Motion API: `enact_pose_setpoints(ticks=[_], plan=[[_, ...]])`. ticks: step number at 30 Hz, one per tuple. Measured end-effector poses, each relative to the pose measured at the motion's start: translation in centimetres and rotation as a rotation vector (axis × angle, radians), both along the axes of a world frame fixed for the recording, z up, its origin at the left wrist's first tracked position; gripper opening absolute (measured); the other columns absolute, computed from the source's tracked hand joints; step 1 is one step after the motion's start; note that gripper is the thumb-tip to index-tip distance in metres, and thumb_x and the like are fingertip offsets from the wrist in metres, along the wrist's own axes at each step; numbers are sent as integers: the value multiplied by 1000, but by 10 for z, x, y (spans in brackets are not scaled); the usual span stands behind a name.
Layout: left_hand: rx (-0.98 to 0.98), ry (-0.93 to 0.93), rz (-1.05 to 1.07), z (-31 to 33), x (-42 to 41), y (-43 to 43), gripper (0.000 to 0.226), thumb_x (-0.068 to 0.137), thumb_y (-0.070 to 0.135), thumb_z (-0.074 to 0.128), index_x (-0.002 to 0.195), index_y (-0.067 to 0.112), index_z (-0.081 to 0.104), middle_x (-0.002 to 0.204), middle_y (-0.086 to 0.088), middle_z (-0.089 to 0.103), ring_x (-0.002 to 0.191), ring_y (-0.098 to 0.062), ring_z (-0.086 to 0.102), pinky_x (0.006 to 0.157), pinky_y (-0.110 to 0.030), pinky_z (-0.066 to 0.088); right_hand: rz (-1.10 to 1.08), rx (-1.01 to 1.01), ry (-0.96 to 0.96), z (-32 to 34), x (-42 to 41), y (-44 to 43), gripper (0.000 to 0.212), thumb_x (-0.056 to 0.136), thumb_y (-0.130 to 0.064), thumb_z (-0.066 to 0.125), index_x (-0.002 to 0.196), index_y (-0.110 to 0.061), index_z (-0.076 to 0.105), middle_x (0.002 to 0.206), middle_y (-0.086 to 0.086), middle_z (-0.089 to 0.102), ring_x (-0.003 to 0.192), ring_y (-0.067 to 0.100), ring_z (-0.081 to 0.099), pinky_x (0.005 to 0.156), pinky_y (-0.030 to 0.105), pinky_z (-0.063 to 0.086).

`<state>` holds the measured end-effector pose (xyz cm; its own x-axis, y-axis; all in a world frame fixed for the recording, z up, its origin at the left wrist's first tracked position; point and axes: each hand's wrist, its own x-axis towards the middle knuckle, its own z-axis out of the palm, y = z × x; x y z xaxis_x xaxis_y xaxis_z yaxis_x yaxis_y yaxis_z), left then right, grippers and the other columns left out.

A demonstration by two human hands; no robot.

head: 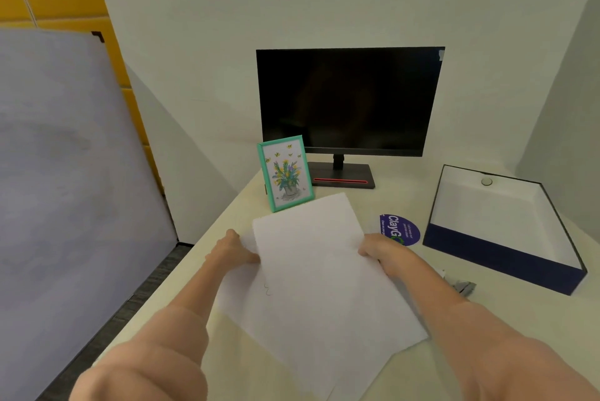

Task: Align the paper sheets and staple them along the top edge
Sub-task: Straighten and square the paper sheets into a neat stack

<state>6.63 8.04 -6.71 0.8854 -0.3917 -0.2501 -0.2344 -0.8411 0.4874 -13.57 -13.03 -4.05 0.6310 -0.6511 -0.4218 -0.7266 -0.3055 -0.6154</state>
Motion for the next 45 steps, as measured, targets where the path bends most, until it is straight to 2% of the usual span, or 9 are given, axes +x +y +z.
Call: enact_pose_setpoints(ticks=[5,9,12,15,21,27,32,37,45], plan=[[-373,256,27,13,21,5,32,92,4,51,124,2,55,97,-12,57,79,-24,54,63,-27,42,130,-5,10,5,10,19,36,88,-1,39,120,-4,54,106,12,52,93,26,52,73,27,43],[-417,475,-45,28,28,5,42,99,43,38,104,10,64,100,-6,57,85,-21,53,78,-28,43,90,22,-85,3,22,29,29,90,-3,43,115,-6,56,108,13,55,92,25,52,70,24,44],[-263,396,-167,33,24,-2,58,82,68,50,110,18,62,106,1,58,105,-21,55,92,-31,40,21,63,-162,-6,30,35,14,87,-7,48,99,-12,55,101,11,56,89,26,55,68,24,45],[-175,242,-275,31,24,-10,41,71,39,78,104,18,64,103,-3,65,97,-23,63,90,-34,50,-18,52,-181,-20,39,34,14,83,-15,52,95,-13,59,108,12,63,97,28,60,80,30,48],[-326,221,-434,47,16,-14,15,84,0,63,93,13,64,91,-10,62,78,-24,59,76,-30,50,19,78,-182,-8,31,29,55,75,-23,69,126,-16,51,127,7,55,118,28,55,100,37,47],[-489,186,-381,70,-2,-27,17,86,11,66,101,18,63,100,-6,63,73,-10,68,72,-22,56,39,180,-282,6,23,21,35,83,-2,61,118,-3,61,107,15,66,91,28,62,88,37,51],[-313,-284,-139,46,-23,-50,52,94,36,47,143,23,34,139,-7,45,127,-29,45,107,-49,33,-143,99,-233,10,8,2,43,86,-4,59,128,-2,50,122,19,59,98,31,58,82,35,48],[-120,-249,-97,12,-59,-59,40,90,8,41,129,8,41,132,-16,39,124,-35,38,98,-43,38,-375,70,-192,-10,-10,-18,50,92,-2,49,139,4,34,130,18,49,109,30,51,82,30,39],[149,5,-269,15,-69,-63,41,84,17,53,124,8,46,116,-13,55,104,-30,59,85,-35,51,-474,110,-286,-20,-19,-20,51,88,0,49,138,1,36,131,18,50,95,26,44,78,28,36]])
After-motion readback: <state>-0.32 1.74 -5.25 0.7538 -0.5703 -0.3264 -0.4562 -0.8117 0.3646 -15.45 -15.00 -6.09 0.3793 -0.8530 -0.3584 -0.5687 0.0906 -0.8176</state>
